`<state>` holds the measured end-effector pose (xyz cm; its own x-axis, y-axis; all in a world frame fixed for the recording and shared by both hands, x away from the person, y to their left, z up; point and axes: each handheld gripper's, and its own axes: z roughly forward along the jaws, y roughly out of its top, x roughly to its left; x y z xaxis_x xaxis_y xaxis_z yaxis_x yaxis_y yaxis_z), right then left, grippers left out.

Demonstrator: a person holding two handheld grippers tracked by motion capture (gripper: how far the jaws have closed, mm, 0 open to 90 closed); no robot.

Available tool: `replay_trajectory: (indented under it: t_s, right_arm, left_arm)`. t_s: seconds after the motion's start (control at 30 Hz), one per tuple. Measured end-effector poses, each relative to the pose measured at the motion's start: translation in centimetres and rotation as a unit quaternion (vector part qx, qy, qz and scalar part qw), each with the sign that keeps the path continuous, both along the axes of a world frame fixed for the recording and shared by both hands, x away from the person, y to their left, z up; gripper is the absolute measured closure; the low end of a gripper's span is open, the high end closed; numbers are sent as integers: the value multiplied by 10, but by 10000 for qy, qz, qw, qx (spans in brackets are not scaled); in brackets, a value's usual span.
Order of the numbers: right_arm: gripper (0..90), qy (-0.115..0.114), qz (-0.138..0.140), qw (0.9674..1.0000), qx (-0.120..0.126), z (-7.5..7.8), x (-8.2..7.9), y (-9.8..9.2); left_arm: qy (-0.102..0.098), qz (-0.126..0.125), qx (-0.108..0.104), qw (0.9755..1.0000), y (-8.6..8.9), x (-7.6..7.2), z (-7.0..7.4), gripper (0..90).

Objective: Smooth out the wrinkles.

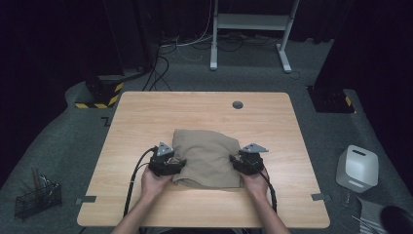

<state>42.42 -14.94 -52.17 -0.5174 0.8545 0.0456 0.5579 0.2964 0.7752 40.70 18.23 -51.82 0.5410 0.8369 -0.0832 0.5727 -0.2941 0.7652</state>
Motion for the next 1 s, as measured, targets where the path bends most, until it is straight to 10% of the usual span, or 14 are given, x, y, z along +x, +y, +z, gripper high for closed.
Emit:
replay_trajectory:
  t_s: [0.23, 1.0]
  right_arm:
    - [518, -53, -156, 9998, -107, 7, 12, 1]
    - [438, -137, -586, 9982, 70, 23, -33, -53]
  left_arm:
    - [-143, 99, -5, 9998, 8, -4, 13, 335]
    - [-213, 802, -149, 9964, 79, -39, 23, 341]
